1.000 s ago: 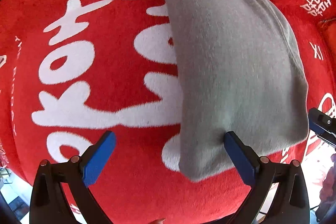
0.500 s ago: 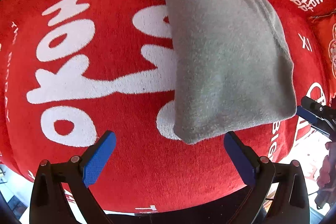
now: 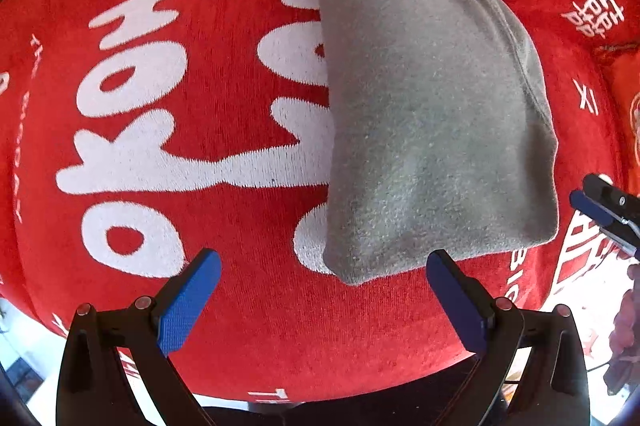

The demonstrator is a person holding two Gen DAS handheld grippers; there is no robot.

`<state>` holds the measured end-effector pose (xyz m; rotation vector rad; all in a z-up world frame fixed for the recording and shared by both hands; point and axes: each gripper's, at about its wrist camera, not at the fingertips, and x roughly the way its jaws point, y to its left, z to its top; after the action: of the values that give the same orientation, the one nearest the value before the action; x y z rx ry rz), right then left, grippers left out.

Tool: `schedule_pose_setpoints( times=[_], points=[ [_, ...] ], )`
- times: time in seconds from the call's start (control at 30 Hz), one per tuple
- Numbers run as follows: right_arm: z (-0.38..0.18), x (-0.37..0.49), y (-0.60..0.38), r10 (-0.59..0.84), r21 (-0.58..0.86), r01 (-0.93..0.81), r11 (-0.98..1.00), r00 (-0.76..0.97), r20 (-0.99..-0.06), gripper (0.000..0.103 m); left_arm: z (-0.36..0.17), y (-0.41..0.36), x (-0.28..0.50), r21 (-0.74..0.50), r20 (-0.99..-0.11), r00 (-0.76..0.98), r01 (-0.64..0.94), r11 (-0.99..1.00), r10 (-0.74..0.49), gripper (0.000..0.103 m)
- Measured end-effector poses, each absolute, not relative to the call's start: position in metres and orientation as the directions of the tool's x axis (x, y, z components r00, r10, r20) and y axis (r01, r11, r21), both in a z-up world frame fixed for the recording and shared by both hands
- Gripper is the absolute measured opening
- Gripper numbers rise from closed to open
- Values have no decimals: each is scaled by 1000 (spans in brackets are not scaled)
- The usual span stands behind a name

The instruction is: Fold small clothes

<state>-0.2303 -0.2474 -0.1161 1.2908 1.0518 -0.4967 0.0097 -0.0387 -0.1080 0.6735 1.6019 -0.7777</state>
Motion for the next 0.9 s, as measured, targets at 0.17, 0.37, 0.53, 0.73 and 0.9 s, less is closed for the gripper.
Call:
schedule_pose_setpoints(
  times=[0.17, 0.37, 0.53, 0.73, 0.9],
  points=[
    [-121, -241, -256, 238, 525, 816, 241, 475, -847, 68, -105, -38, 31, -107, -992, -129, 775, 623, -10, 103],
    [-127, -241, -274, 242, 522, 815, 250, 470, -849, 68, -100, -51, 60, -124, -992, -107, 767, 629, -65, 103],
    [-130, -228, -290, 240, 542, 791, 283, 488, -839, 69, -103, -68, 72, -219, -976, -175, 757, 615, -132, 103],
    [-142, -203, -312, 289, 585, 745, 320, 512, -809, 79, -112, -86, 76, -321, -947, -259, 762, 563, -190, 103],
    [-160, -191, -327, 334, 614, 723, 317, 521, -786, 79, -130, -103, 62, -398, -917, -339, 752, 525, -210, 103]
  ],
)
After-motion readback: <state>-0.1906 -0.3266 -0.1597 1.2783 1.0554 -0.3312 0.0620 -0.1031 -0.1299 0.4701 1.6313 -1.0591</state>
